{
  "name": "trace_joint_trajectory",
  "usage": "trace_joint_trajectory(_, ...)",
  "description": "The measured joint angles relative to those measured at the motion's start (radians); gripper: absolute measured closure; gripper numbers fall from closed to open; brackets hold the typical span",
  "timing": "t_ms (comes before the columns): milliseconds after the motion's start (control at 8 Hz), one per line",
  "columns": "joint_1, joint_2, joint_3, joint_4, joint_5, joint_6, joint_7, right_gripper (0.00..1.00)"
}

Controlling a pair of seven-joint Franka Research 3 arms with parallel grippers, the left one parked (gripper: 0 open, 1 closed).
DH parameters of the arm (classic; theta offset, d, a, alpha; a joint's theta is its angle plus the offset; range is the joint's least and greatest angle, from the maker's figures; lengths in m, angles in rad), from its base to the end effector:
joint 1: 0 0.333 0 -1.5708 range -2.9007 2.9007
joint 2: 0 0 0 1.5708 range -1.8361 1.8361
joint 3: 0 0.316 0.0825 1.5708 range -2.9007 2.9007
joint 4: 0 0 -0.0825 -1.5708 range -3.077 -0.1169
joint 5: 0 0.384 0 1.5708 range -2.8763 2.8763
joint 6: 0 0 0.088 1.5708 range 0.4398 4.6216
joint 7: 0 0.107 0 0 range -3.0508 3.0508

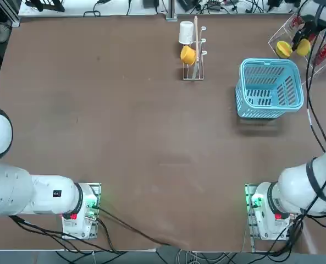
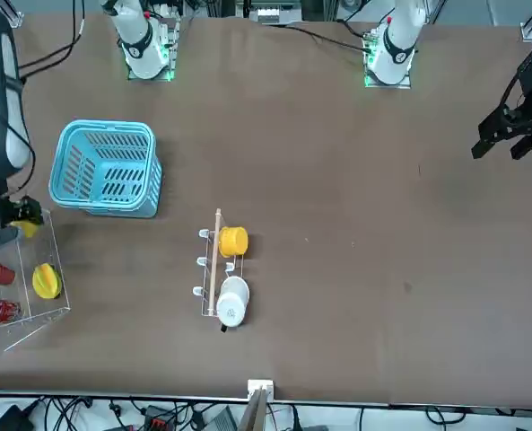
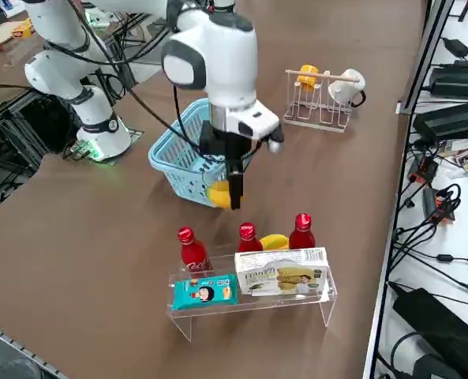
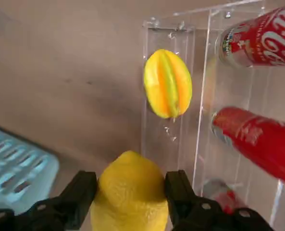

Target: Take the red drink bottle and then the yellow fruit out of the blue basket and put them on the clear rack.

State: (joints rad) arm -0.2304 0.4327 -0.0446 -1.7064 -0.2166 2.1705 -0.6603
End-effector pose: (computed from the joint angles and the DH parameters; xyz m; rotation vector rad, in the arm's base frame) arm 0.6407 -0.1863 0.3451 2.8532 0.7431 -0.0920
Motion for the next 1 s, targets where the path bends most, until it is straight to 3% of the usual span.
trace_joint_trajectory(375, -0.034, 0.094, 0.000, 0.002, -0.075, 0.055, -0.021, 0.16)
trace_joint_trajectory(1000, -0.049, 0.162, 0.000, 0.004, -0.180, 0.072, -0.022, 0.17)
